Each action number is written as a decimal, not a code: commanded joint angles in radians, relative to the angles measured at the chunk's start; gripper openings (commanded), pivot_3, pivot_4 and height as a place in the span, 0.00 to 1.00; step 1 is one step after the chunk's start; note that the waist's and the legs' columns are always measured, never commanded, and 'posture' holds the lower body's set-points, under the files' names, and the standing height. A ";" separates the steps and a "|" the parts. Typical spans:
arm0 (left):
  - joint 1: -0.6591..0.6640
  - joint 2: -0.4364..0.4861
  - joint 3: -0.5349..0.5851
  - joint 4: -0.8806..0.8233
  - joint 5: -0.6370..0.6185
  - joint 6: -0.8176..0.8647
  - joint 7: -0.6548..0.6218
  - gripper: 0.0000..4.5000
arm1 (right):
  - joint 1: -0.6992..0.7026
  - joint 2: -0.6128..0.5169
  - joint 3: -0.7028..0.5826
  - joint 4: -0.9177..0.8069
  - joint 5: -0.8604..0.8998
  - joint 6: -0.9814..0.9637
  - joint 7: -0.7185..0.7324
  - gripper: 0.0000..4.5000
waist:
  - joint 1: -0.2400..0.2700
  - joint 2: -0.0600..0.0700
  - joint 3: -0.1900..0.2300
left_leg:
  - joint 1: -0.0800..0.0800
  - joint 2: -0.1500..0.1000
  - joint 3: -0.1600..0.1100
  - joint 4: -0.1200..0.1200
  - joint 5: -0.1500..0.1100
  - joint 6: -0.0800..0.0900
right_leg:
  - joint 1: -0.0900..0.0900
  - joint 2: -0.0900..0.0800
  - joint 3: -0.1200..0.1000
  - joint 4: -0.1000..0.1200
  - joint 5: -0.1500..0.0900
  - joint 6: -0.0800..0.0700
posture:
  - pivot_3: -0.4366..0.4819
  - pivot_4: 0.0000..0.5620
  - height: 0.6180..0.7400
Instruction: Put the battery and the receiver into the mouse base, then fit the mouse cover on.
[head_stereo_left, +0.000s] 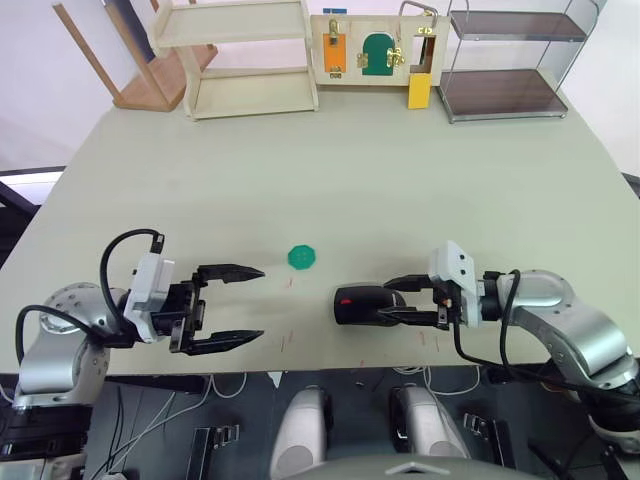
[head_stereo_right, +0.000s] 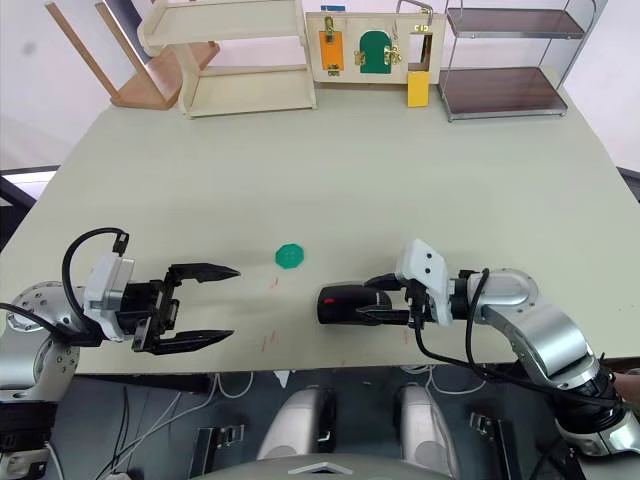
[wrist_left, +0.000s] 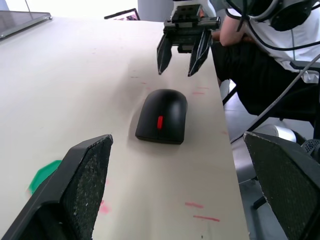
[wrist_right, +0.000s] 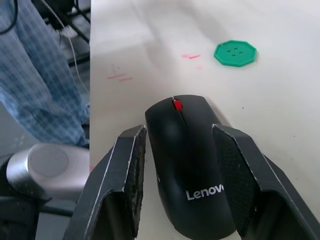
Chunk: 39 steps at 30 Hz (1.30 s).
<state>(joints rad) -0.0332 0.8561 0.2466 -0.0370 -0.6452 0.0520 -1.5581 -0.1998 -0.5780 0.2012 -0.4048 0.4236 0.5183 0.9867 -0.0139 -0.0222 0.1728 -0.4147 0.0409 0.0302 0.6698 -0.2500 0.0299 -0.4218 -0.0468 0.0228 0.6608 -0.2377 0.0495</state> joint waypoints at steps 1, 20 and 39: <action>-0.016 0.022 0.015 -0.009 -0.009 -0.020 -0.051 1.00 | 0.032 0.028 -0.014 0.064 -0.024 -0.178 0.036 0.48 | 0.001 0.000 0.000 | 0.000 0.000 0.000 0.000 0.000 0.000 | 0.000 0.000 0.000 0.000 0.000 0.000 | 0.48 0.27 1.00; -0.015 0.035 0.019 -0.016 -0.015 -0.021 -0.043 1.00 | 0.035 0.180 0.008 0.398 -0.030 -0.533 0.195 0.48 | 0.000 0.000 0.000 | 0.001 0.000 0.001 0.000 0.000 0.000 | 0.001 0.000 0.001 0.001 0.000 0.000 | 0.48 0.27 1.00; 0.016 0.015 0.030 -0.008 0.001 -0.027 0.013 1.00 | 0.068 0.172 -0.044 0.457 -0.069 -0.644 0.145 0.48 | 0.000 0.000 0.000 | 0.015 0.002 0.005 -0.001 0.000 -0.001 | 0.012 0.000 0.004 0.002 -0.002 -0.004 | 0.48 0.27 1.00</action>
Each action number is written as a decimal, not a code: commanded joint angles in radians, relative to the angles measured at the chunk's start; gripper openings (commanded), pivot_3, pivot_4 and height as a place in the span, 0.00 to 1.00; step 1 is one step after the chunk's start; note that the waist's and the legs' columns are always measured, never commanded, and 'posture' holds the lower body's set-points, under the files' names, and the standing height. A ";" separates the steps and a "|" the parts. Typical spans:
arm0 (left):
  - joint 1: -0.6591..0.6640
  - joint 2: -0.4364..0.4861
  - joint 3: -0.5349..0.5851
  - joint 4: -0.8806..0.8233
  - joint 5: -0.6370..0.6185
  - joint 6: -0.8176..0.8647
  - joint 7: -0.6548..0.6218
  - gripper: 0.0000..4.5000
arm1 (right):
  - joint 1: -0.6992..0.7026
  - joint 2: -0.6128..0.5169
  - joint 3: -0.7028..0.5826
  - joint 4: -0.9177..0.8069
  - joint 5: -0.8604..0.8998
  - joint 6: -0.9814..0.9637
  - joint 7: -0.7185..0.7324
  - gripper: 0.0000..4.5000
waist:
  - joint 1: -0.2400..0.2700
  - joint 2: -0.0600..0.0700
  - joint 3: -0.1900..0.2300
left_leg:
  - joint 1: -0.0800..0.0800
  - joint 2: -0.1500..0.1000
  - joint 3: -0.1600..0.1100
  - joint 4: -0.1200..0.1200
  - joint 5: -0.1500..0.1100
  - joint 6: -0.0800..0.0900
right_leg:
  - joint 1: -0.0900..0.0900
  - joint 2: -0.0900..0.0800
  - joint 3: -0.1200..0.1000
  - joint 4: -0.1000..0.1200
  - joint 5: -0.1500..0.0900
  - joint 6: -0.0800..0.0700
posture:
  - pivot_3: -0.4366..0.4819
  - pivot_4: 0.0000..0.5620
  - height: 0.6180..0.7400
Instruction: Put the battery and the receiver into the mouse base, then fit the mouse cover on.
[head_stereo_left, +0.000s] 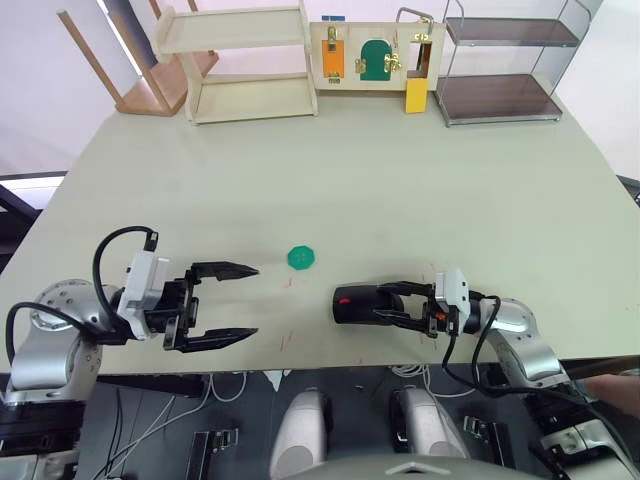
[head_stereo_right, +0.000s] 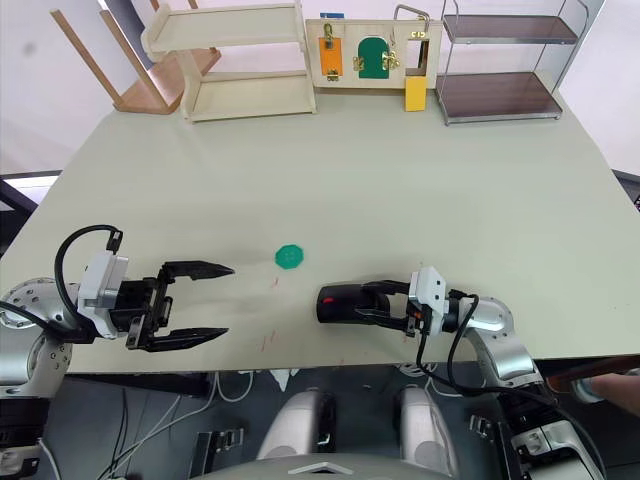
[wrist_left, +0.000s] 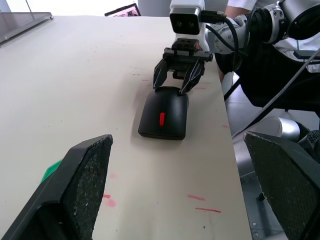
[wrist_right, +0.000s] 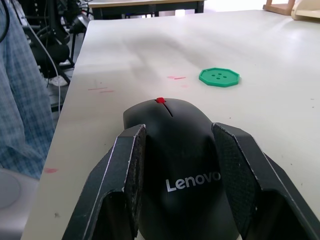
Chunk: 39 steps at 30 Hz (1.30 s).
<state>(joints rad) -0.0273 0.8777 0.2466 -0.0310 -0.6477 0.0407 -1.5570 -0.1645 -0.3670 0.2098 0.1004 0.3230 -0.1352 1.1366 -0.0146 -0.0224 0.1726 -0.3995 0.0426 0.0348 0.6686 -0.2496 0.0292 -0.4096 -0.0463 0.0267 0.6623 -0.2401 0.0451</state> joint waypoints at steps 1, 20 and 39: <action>0.013 -0.013 0.033 -0.013 0.003 -0.014 0.025 1.00 | 0.042 -0.053 -0.069 -0.061 0.041 0.009 -0.003 0.48 | 0.002 0.000 0.000 | 0.000 0.000 0.000 0.000 0.000 0.000 | 0.000 0.000 0.000 0.000 0.000 0.000 | 0.48 0.27 1.00; 0.104 -0.097 0.062 0.035 0.121 0.093 0.393 1.00 | 0.223 -0.214 -0.350 -0.078 0.135 0.026 -0.052 0.48 | 0.003 0.000 0.000 | -0.001 -0.001 0.003 0.000 0.000 0.000 | -0.001 -0.002 0.002 -0.001 0.000 0.000 | 0.48 0.27 1.00; 0.109 -0.134 0.087 0.147 0.166 0.056 0.484 1.00 | 0.380 -0.246 -0.591 -0.011 0.155 0.001 -0.123 0.99 | 0.003 0.000 0.000 | -0.001 -0.001 0.004 -0.001 0.000 0.000 | -0.001 -0.002 0.004 -0.001 0.000 0.000 | 0.48 0.27 1.00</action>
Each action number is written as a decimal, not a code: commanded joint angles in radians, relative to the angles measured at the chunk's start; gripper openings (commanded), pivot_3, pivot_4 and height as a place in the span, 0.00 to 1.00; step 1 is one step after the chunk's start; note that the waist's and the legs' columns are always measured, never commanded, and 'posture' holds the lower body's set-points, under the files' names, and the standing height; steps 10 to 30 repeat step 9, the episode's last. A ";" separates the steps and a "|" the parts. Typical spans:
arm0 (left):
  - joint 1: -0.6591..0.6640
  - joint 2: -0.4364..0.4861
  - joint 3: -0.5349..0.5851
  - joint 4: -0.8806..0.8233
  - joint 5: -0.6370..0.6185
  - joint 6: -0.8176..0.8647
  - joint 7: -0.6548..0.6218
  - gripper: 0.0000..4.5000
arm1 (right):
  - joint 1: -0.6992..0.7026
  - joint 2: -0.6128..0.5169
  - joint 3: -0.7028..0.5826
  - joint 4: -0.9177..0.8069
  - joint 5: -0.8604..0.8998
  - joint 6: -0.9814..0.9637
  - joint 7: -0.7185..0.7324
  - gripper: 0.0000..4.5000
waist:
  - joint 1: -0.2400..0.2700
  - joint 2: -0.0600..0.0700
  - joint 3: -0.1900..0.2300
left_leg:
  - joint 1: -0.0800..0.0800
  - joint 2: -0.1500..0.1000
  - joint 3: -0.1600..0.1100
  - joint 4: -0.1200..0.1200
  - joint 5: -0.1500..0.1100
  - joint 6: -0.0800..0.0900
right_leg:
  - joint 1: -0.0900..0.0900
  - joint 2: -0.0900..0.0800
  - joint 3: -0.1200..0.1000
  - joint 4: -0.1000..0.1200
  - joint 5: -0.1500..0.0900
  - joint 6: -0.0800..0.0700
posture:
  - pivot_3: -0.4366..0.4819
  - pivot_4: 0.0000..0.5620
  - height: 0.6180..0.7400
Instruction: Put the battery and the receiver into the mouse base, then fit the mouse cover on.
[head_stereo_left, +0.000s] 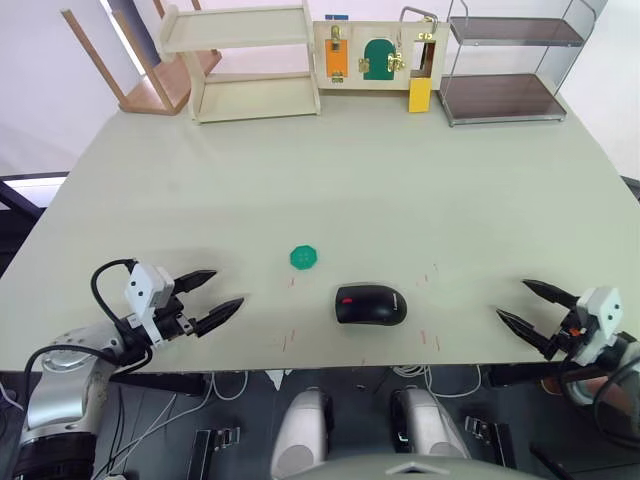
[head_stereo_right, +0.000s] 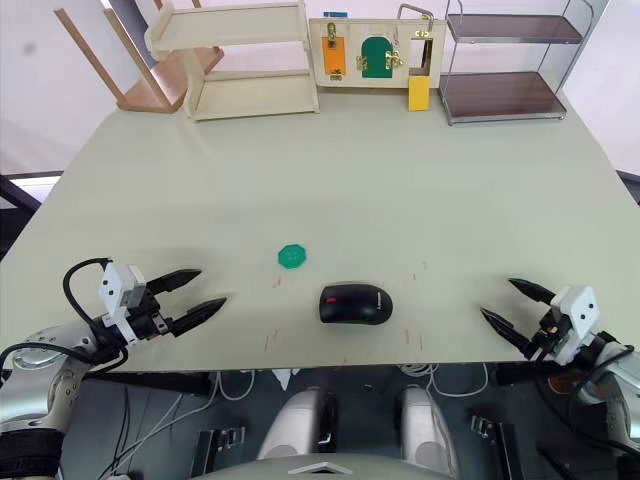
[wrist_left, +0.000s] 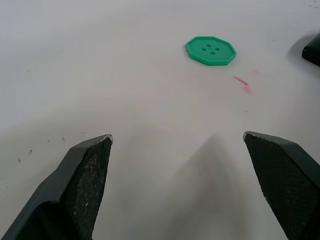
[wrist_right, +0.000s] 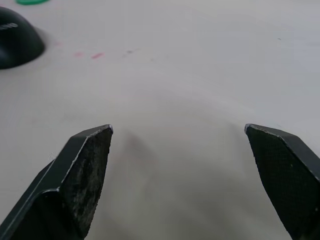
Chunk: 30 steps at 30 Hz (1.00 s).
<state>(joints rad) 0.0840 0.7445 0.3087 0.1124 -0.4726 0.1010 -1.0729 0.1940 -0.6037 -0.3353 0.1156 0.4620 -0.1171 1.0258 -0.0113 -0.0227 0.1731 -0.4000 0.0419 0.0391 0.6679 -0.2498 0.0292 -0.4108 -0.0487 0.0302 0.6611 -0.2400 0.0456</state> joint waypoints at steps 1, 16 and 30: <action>-0.002 -0.001 0.025 0.004 -0.006 -0.006 0.001 1.00 | 0.032 -0.007 -0.053 -0.033 0.019 -0.016 -0.014 0.99 | 0.000 0.000 0.000 | 0.000 0.000 0.000 0.000 0.000 0.000 | 0.000 0.000 0.000 0.000 0.000 0.000 | 0.48 0.27 1.00; -0.020 0.006 0.015 0.042 0.069 -0.061 0.054 1.00 | 0.081 0.003 -0.068 -0.060 0.031 -0.012 -0.019 0.99 | 0.000 0.000 0.000 | 0.000 0.000 0.000 0.000 0.000 0.000 | 0.000 0.000 0.001 0.000 0.000 0.000 | 0.48 0.27 1.00; -0.020 0.006 0.015 0.042 0.069 -0.061 0.054 1.00 | 0.081 0.003 -0.068 -0.060 0.031 -0.012 -0.019 0.99 | 0.000 0.000 0.000 | 0.000 0.000 0.000 0.000 0.000 0.000 | 0.000 0.000 0.001 0.000 0.000 0.000 | 0.48 0.27 1.00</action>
